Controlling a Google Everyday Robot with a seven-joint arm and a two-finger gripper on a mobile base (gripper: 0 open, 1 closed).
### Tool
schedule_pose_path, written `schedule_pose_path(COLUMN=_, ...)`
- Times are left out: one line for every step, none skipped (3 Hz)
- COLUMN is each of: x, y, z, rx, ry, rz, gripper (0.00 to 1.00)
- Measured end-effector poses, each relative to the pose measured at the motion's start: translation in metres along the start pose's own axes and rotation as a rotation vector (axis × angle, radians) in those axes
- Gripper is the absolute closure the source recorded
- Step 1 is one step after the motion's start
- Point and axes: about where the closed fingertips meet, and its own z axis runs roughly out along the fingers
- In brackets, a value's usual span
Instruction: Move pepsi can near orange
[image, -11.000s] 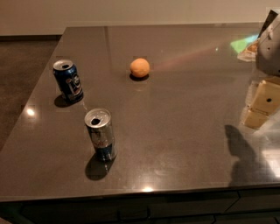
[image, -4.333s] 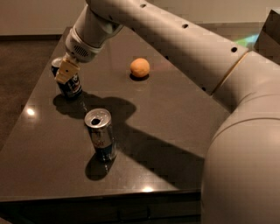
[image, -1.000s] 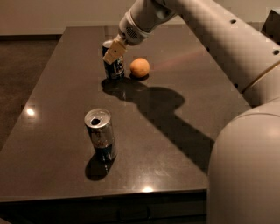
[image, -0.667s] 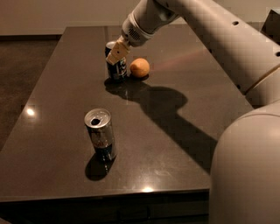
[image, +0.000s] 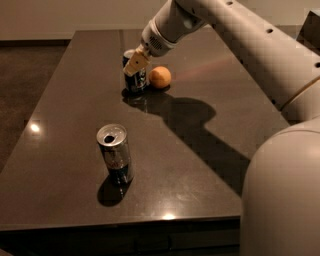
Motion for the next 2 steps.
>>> schedule_pose_path(x=0.0002, y=0.001, z=0.0029, rx=-0.005, ry=0.002, rz=0.0, gripper=0.0)
schedule_pose_path(x=0.0002, y=0.001, z=0.003, rx=-0.005, ry=0.002, rz=0.0, gripper=0.0)
